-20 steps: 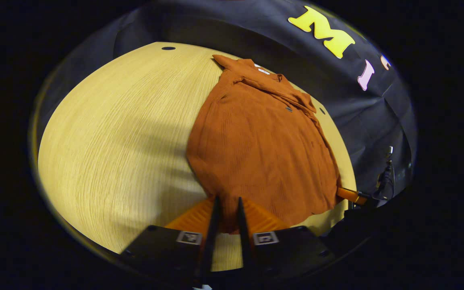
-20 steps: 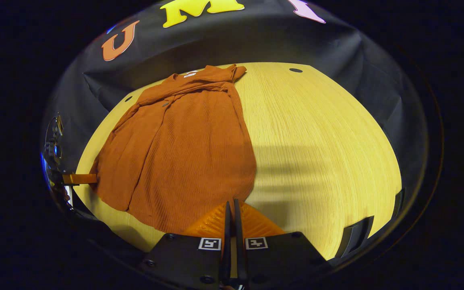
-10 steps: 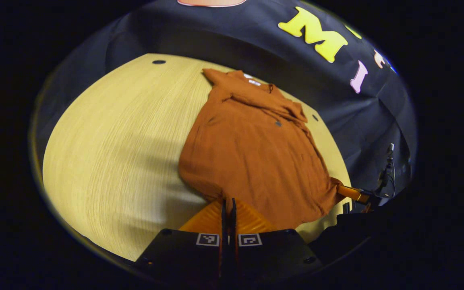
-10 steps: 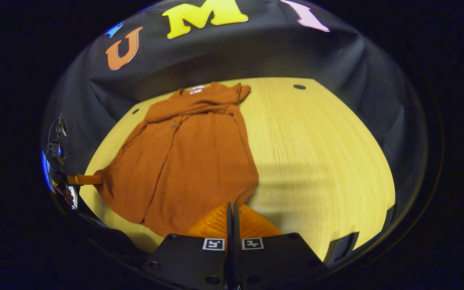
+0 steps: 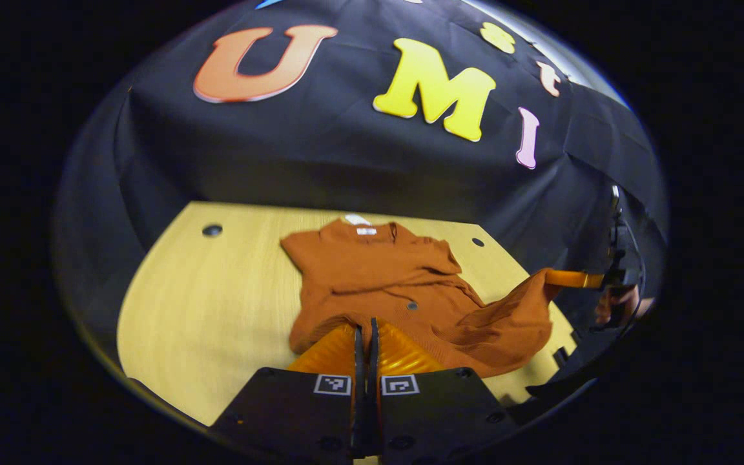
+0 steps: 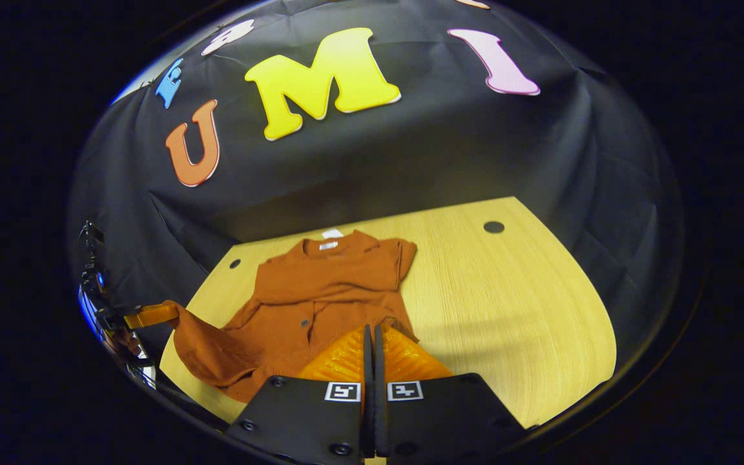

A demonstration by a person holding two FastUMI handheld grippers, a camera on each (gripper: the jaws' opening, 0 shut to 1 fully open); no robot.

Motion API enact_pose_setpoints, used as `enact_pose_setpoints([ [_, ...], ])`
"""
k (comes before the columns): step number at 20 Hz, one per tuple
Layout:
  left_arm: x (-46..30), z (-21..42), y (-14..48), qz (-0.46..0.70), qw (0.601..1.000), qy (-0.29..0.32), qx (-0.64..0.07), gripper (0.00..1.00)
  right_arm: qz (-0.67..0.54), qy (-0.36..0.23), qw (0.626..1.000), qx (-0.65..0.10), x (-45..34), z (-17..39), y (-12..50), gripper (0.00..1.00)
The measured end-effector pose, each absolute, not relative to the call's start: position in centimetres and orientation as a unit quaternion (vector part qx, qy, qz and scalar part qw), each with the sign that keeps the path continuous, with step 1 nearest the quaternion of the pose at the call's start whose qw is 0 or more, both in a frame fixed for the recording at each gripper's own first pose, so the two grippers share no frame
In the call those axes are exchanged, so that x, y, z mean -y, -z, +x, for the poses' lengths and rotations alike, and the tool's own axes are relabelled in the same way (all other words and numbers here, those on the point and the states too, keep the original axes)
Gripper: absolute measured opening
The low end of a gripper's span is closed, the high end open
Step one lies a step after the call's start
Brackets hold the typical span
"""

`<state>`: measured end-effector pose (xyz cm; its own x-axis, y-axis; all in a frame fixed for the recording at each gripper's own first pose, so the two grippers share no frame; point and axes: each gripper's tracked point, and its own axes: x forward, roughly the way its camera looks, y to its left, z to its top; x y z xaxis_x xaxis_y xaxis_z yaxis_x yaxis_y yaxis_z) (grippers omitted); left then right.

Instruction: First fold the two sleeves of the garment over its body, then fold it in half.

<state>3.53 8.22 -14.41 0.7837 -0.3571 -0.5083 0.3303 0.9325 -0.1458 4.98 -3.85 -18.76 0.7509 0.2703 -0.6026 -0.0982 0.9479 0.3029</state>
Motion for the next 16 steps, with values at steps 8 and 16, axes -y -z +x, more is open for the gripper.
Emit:
enact_pose_setpoints([
  [8,-8.0,18.7,8.2,-0.043,0.965,0.158,-0.203,0.03,0.095,-0.131,0.952,-0.258,0.1,21.8,12.6,0.00],
  [16,-8.4,31.8,19.4,-0.005,0.955,0.128,-0.267,0.03,0.082,-0.131,0.938,-0.311,-1.8,34.1,24.6,0.00],
])
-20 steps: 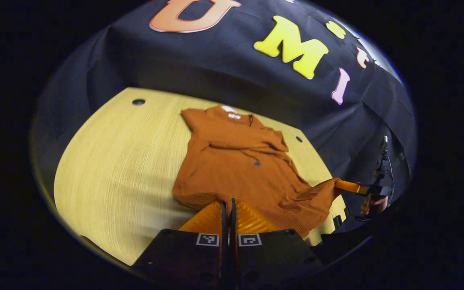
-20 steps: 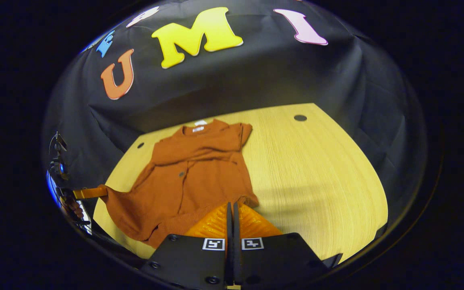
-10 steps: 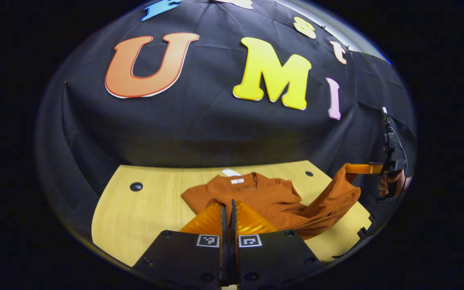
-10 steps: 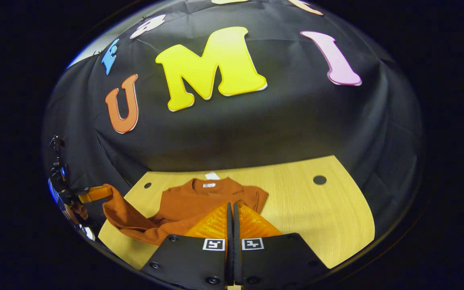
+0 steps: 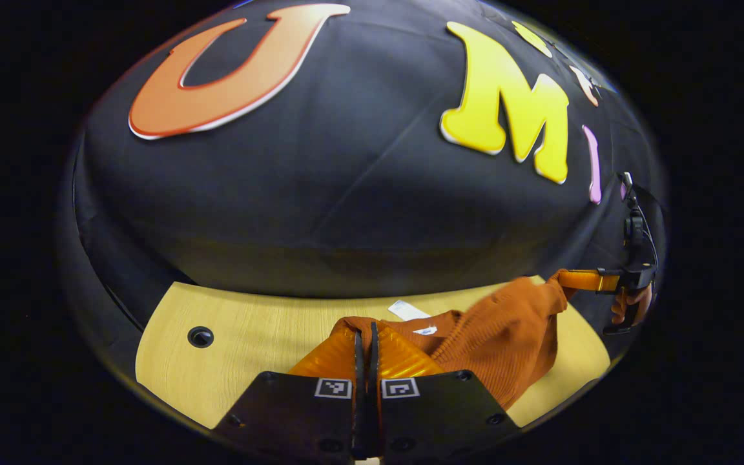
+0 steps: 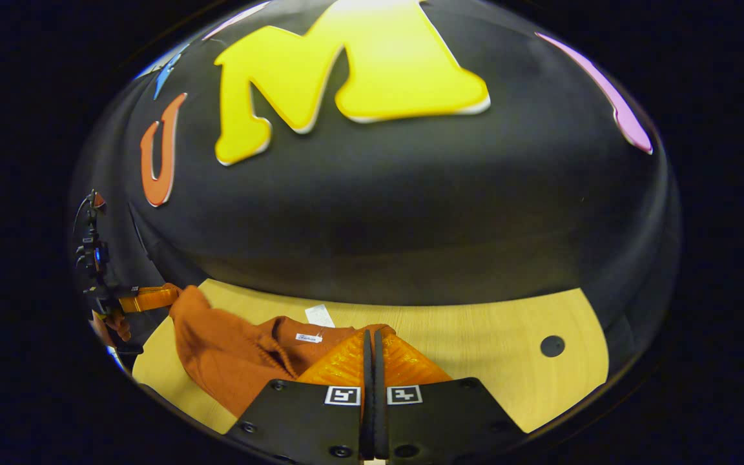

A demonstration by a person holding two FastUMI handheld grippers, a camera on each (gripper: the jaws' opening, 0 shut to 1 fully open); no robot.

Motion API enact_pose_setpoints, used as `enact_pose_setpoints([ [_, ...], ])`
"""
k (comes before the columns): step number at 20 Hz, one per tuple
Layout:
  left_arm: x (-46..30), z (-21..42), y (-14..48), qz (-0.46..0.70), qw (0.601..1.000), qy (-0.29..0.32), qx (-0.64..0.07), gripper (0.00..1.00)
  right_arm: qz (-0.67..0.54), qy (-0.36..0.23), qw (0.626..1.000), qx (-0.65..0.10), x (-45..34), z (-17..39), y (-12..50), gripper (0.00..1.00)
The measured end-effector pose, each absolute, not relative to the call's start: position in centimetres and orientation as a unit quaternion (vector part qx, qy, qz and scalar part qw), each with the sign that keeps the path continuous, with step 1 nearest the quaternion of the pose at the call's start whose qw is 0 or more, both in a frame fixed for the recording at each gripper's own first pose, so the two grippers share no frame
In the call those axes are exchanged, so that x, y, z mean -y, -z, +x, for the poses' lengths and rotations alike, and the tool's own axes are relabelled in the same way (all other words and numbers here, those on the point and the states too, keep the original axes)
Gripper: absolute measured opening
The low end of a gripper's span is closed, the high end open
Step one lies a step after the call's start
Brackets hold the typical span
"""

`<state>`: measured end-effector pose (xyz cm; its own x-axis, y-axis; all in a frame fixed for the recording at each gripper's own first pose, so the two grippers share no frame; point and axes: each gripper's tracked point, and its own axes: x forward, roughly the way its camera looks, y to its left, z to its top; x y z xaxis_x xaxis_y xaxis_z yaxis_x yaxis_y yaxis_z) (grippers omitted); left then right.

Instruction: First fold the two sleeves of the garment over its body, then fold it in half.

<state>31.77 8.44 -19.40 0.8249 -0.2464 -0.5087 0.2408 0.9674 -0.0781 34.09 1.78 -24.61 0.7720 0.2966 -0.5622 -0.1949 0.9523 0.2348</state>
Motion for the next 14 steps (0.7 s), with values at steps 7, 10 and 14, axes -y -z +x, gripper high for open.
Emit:
enact_pose_setpoints([
  [7,-9.6,37.9,24.9,0.038,0.961,0.085,-0.260,0.03,0.092,-0.109,0.932,-0.334,-0.4,37.6,32.5,0.00],
  [10,-9.7,40.7,25.4,0.050,0.963,0.079,-0.252,0.03,0.068,-0.101,0.938,-0.324,0.2,38.3,33.4,0.00],
  [14,-10.0,40.7,28.7,0.072,0.953,0.073,-0.284,0.10,0.065,-0.066,0.941,-0.327,-0.5,39.7,33.1,0.08],
])
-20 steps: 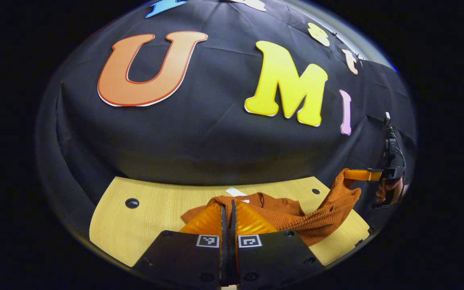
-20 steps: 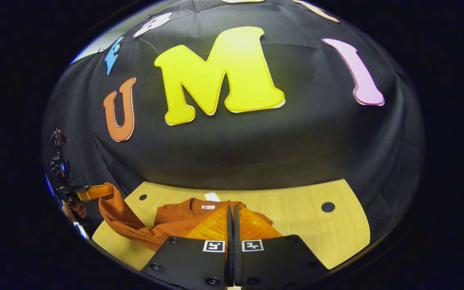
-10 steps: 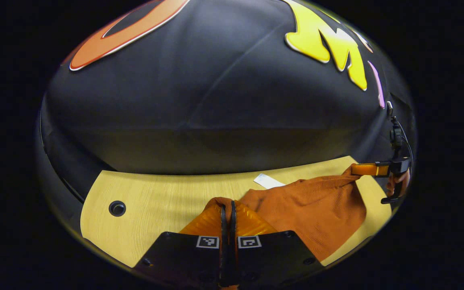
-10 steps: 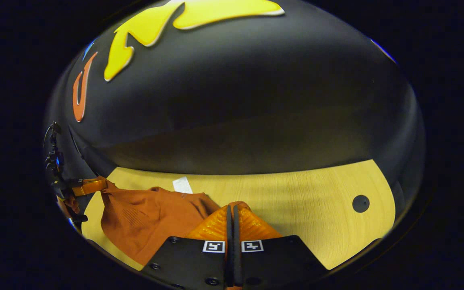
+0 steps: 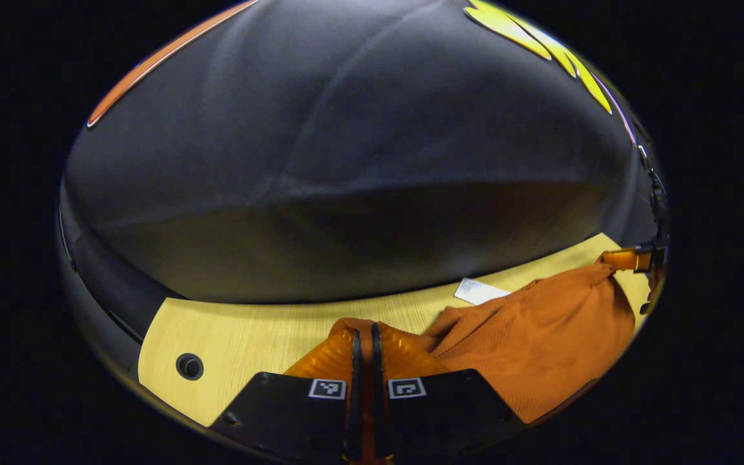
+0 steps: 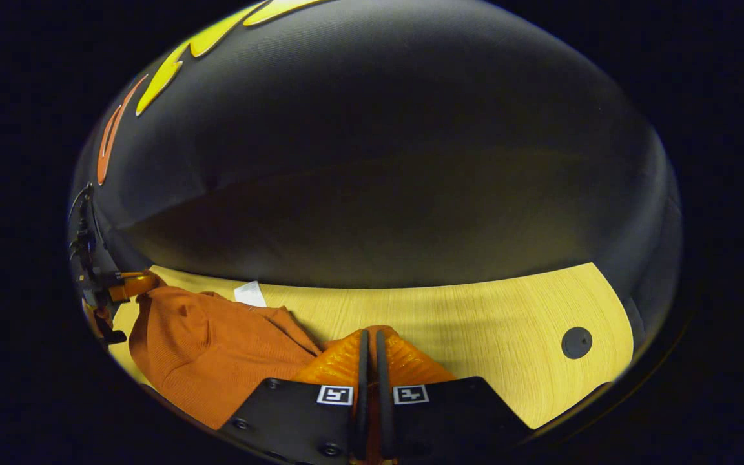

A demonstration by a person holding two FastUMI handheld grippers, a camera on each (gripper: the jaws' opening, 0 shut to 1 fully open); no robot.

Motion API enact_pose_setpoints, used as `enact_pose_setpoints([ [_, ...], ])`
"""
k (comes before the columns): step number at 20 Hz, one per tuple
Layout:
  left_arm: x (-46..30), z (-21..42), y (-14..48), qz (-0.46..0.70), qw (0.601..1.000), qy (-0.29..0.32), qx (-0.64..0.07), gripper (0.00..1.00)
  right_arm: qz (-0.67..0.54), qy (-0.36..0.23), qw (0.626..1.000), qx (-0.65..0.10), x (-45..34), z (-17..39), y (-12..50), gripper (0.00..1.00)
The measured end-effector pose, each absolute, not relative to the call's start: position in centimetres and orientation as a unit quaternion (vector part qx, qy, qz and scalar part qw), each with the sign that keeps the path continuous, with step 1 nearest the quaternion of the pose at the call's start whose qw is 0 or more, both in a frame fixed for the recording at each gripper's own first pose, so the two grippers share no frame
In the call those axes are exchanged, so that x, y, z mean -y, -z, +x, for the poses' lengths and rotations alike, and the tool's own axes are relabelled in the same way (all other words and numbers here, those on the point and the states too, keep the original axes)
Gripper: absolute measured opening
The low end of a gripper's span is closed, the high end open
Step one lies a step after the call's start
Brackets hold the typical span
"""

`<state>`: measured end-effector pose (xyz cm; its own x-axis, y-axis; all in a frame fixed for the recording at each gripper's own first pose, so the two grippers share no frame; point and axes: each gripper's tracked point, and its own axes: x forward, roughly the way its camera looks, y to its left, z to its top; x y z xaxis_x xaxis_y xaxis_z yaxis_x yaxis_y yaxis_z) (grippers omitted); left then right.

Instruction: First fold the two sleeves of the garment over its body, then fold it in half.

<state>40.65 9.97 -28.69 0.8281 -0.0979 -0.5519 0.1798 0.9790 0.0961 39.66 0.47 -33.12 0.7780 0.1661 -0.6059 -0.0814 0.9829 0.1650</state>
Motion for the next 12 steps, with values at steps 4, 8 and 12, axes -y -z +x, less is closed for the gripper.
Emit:
enact_pose_setpoints([
  [4,-12.7,40.3,26.5,0.045,0.966,0.006,-0.255,0.98,0.059,-0.019,0.942,-0.329,1.6,39.3,32.4,0.49],
  [8,-13.3,39.4,23.8,0.009,0.973,-0.018,-0.230,1.00,0.038,0.001,0.953,-0.301,3.3,37.4,29.4,0.84],
  [12,-12.9,37.7,18.4,-0.011,0.985,-0.019,-0.173,1.00,0.032,0.002,0.967,-0.254,2.6,34.1,23.1,0.86],
])
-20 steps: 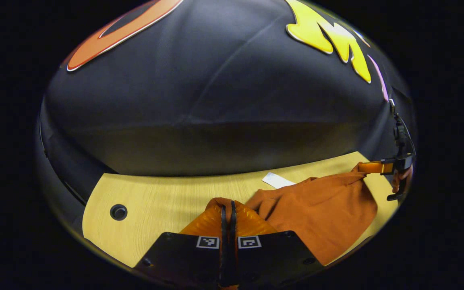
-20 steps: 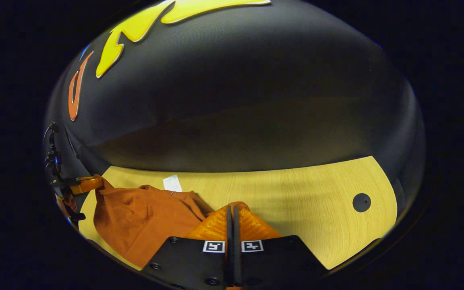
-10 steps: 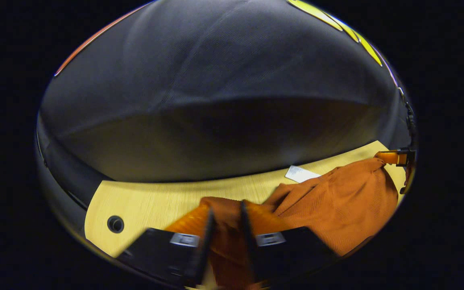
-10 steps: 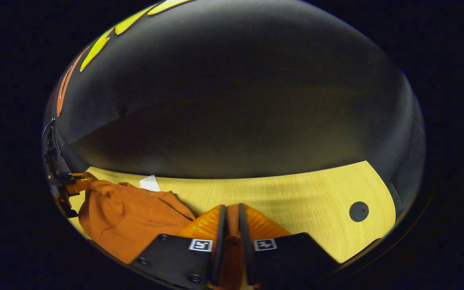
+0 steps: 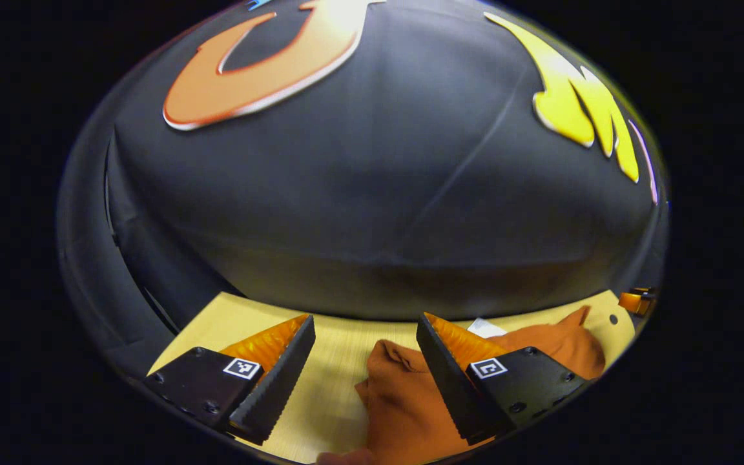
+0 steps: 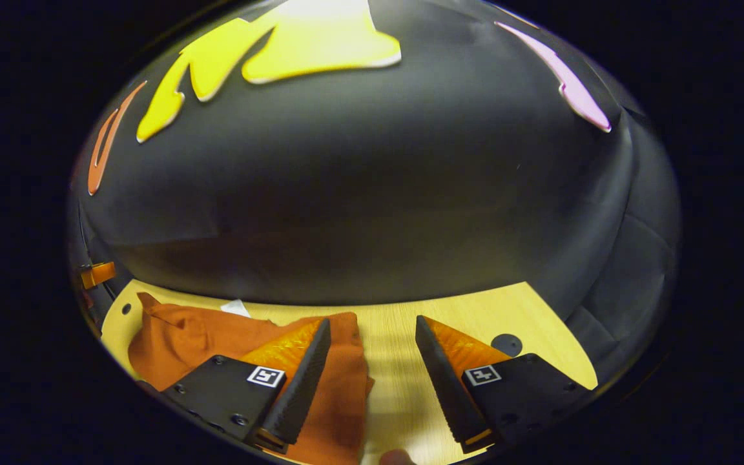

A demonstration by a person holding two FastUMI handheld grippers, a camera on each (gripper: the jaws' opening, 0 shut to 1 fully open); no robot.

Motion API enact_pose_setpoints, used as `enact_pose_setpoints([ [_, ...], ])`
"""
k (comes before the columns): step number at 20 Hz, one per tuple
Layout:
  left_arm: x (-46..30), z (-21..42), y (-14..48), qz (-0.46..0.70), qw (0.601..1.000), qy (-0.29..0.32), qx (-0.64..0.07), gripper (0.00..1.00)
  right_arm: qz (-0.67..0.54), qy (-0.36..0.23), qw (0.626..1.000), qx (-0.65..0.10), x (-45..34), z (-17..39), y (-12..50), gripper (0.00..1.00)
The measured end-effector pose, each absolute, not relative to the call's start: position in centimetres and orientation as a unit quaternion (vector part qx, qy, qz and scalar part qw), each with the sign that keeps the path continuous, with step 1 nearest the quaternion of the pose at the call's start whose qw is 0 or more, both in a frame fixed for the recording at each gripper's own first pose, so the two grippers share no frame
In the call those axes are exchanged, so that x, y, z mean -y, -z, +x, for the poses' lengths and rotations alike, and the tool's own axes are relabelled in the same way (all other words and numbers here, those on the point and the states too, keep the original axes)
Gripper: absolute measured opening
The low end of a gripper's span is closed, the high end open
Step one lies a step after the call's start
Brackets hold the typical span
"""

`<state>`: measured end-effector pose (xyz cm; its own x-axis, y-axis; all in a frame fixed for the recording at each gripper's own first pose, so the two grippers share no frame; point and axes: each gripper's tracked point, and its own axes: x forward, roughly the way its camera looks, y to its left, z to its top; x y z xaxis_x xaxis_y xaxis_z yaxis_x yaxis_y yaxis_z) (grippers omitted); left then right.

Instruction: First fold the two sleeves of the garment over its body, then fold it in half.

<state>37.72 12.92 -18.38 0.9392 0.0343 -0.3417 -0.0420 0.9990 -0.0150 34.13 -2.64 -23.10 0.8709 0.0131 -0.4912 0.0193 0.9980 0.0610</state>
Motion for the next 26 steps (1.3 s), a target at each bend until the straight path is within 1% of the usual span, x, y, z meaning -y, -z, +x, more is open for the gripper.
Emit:
enact_pose_setpoints([
  [2,-12.1,36.1,14.6,-0.012,0.990,-0.014,-0.137,1.00,0.023,-0.004,0.974,-0.224,1.9,32.3,19.2,0.89],
  [3,-11.7,35.1,12.5,-0.008,0.993,-0.016,-0.116,1.00,0.023,-0.010,0.978,-0.209,1.2,31.0,17.1,0.86],
  [5,-10.7,32.9,9.4,-0.007,0.997,-0.008,-0.081,1.00,0.026,-0.026,0.984,-0.172,-0.3,28.1,12.1,0.89],
  [7,-10.5,30.2,5.2,-0.002,0.999,-0.009,-0.047,1.00,0.023,-0.031,0.990,-0.133,-1.1,25.3,7.1,0.89],
  [11,-8.1,23.4,-1.9,0.009,1.000,-0.005,0.009,1.00,0.016,-0.019,0.999,-0.043,-2.2,19.5,-1.9,0.88],
  [12,-7.7,21.6,-3.1,0.015,1.000,-0.002,0.022,0.92,0.014,-0.017,0.999,-0.027,-2.2,17.3,-3.9,0.87],
  [13,-7.3,20.1,-3.9,0.021,0.999,-0.001,0.031,1.00,0.014,-0.018,1.000,-0.015,-2.5,15.6,-5.3,0.88],
  [15,-6.2,17.5,-4.9,0.029,0.999,0.006,0.043,1.00,0.016,-0.006,1.000,-0.002,-2.6,12.7,-6.3,0.89],
  [19,-4.8,13.5,-4.6,0.025,0.998,0.013,0.048,1.00,0.033,-0.002,0.999,-0.013,-2.6,8.5,-5.8,0.90],
  [23,-3.7,10.9,-3.1,0.017,0.999,0.021,0.038,1.00,0.034,-0.003,0.999,-0.012,-0.9,6.1,-4.2,0.90],
  [24,-3.8,10.6,-2.9,0.017,0.999,0.021,0.037,0.92,0.036,-0.004,0.999,-0.007,-0.9,5.7,-4.3,0.90],
  [25,-3.7,10.5,-2.8,0.019,0.999,0.020,0.037,1.00,0.036,-0.004,0.999,-0.005,-0.9,5.6,-4.5,0.89],
  [26,-3.7,10.5,-2.5,0.019,0.999,0.019,0.035,1.00,0.036,-0.005,0.999,-0.005,-0.9,5.8,-4.6,0.90],
])
